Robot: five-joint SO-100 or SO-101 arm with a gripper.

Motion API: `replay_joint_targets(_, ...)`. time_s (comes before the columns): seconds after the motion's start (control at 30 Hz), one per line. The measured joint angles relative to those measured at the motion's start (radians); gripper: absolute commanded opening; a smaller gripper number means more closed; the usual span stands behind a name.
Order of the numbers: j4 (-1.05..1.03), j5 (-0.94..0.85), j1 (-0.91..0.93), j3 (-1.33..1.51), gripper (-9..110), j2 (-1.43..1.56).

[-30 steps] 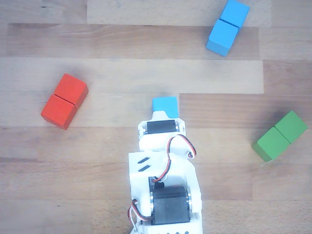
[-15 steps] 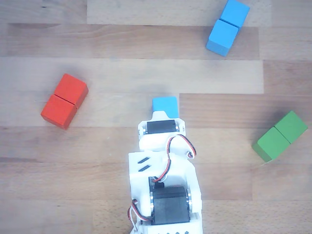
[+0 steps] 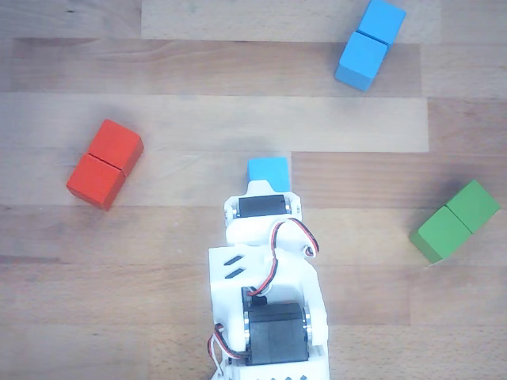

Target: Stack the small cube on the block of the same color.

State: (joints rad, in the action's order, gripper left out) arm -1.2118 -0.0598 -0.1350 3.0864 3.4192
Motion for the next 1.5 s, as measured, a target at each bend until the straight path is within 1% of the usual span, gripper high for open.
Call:
replay_joint_targets(0.57, 0.0, 0.0, 0.0, -0.003, 0, 0.0)
replay_joint_targets(0.73, -0.003, 0.0, 0.0, -0.117, 0, -0.012)
replay_joint_targets(0.87, -0.018, 0.0, 0.0, -0.281, 0, -0.199)
replay_joint_targets(1.1, -0.018, 0.0, 0.0, -0.653, 0, -0.713)
replay_joint_targets(1.2, -0.018, 0.0, 0.0, -0.779, 0, -0.887)
replay_joint_targets(1.37, -0.018, 0.0, 0.0, -0.827, 0, -1.078)
replay_joint_targets(1.5, -0.018, 0.0, 0.0, -0.81, 0, -1.132)
